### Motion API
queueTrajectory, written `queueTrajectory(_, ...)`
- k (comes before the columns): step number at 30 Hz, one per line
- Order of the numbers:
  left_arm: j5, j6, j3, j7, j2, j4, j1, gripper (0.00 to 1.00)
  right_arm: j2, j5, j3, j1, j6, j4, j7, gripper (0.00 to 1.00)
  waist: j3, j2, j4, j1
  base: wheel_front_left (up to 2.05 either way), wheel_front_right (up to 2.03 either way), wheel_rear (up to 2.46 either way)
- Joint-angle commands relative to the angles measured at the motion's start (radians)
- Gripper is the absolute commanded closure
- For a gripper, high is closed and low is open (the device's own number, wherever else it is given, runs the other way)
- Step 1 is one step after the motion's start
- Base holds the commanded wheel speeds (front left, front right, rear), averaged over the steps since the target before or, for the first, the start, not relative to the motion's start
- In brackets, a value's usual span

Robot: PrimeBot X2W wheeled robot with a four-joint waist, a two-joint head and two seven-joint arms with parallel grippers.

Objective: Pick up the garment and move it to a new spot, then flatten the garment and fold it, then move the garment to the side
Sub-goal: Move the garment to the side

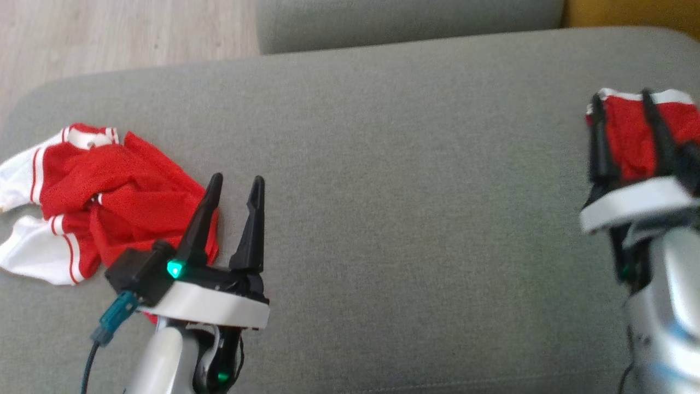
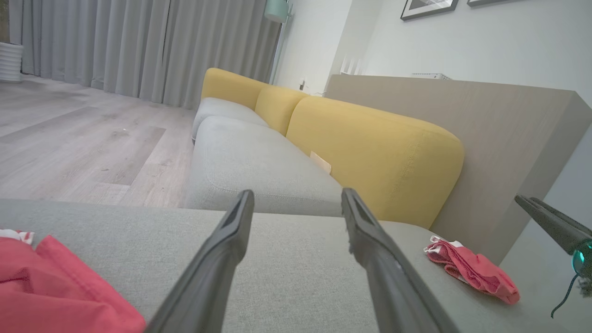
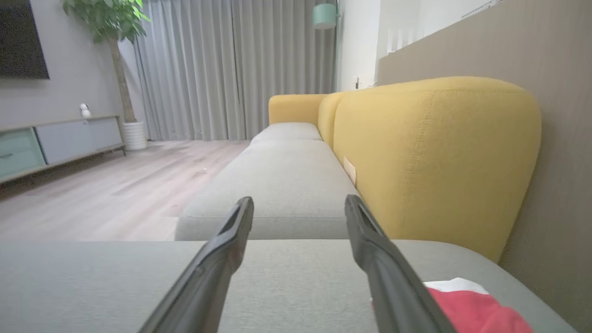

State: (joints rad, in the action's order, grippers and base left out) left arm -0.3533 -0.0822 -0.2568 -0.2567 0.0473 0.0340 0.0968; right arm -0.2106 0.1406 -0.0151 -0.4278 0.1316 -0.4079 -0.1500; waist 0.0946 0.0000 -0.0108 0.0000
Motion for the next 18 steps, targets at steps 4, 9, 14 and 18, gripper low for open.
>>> queueTrajectory(4,0.01,0.01,0.054,-0.005,0.003,-0.054,-0.005,0.0,0.086,0.052,0.013,0.106,-0.001,0.133,-0.044,0.0,-0.052,0.0,-0.006,0.0,0.0,0.0,0.0)
queueTrajectory(9,0.014,0.008,0.069,-0.005,0.003,-0.055,-0.048,0.0,0.151,0.084,0.016,0.227,-0.001,0.17,-0.079,0.0,-0.085,0.0,-0.009,0.0,0.0,0.0,0.0)
queueTrajectory(14,0.01,0.009,0.075,-0.005,0.003,-0.054,-0.08,0.0,0.16,0.154,0.057,0.303,-0.001,0.17,-0.102,0.0,-0.101,0.0,-0.009,0.0,0.0,0.0,0.0)
queueTrajectory(18,0.011,0.008,0.073,-0.005,0.003,-0.05,-0.102,0.0,0.16,0.194,0.099,0.346,-0.001,0.161,-0.11,0.0,-0.112,0.0,-0.006,0.0,0.0,0.0,0.0)
